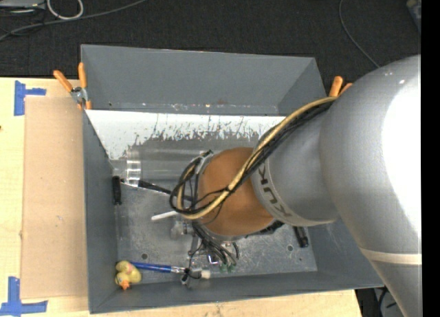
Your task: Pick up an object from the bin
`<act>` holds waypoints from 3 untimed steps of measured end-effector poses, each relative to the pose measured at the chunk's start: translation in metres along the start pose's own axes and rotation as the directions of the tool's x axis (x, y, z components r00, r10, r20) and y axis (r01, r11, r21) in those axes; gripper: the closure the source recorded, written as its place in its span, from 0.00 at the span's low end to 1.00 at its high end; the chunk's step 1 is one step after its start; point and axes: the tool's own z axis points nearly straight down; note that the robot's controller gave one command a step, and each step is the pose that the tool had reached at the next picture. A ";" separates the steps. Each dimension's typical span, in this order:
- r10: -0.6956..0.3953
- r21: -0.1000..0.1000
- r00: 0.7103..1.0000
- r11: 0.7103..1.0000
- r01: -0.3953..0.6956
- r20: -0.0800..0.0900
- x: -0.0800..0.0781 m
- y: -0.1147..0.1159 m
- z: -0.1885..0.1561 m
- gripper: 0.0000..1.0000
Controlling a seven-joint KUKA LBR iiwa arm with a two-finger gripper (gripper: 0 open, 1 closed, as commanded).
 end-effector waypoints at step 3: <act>0.015 -0.001 1.000 1.000 -0.015 0.000 0.001 -0.003 0.001 1.00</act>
Offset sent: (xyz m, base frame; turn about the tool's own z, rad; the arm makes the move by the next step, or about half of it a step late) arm -0.0006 -0.0026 -0.0001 0.0115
